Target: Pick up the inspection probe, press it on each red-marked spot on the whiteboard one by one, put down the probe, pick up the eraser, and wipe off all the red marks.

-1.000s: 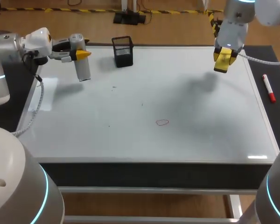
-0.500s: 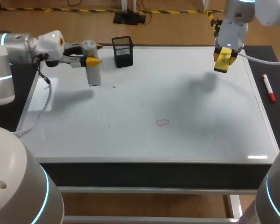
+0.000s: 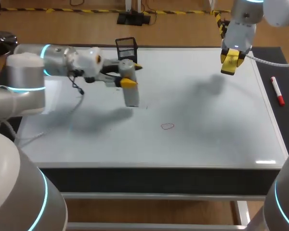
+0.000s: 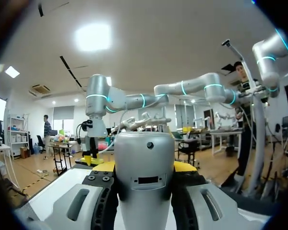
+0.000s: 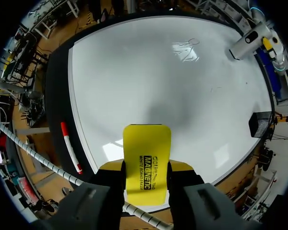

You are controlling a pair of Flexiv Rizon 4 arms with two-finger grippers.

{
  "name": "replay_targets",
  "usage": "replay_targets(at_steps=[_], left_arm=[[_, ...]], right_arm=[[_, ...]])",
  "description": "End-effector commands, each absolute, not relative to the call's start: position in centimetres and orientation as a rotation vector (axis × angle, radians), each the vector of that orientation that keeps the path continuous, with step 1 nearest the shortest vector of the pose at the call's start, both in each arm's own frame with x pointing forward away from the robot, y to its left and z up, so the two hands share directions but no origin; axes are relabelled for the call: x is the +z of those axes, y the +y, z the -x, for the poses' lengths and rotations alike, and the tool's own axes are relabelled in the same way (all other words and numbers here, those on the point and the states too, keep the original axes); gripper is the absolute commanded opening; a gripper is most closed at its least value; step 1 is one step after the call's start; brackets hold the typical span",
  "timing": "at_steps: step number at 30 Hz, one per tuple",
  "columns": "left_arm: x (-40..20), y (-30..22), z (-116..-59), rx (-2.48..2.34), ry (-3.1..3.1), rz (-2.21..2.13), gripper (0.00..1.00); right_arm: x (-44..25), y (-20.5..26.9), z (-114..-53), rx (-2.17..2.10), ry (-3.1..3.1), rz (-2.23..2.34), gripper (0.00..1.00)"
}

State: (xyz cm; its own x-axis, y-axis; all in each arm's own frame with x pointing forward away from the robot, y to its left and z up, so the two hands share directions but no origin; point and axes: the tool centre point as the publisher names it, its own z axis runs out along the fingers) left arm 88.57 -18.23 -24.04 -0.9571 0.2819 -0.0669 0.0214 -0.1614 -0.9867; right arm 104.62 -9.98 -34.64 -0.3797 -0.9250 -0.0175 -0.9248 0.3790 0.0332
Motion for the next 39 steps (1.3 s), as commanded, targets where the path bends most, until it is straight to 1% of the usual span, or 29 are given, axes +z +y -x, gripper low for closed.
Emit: replay_targets(at_steps=[1, 8, 15, 30, 39], left_arm=[[-24.5, -21.8, -88.0, 2.218, -1.839, 0.417, 0.00], [-24.9, -25.6, -85.5, 2.121, -1.782, 0.519, 0.00], [-26.0, -28.1, -83.8, 2.057, -1.751, 0.517, 0.00], [-26.5, -29.2, -81.8, 1.986, -1.717, 0.495, 0.00], [-27.3, -29.4, -81.7, 1.971, -1.709, 0.478, 0.00]], right_arm=[[-34.5, -10.1, -104.6, -0.056, -2.602, -1.750, 0.00], [-34.5, -10.1, -104.6, -0.056, -2.602, -1.750, 0.00], [-34.5, -10.1, -104.6, -0.056, -2.602, -1.750, 0.00], [-34.5, -10.1, -104.6, -0.056, -2.602, -1.750, 0.00], [-34.5, -10.1, -104.6, -0.056, -2.602, -1.750, 0.00]])
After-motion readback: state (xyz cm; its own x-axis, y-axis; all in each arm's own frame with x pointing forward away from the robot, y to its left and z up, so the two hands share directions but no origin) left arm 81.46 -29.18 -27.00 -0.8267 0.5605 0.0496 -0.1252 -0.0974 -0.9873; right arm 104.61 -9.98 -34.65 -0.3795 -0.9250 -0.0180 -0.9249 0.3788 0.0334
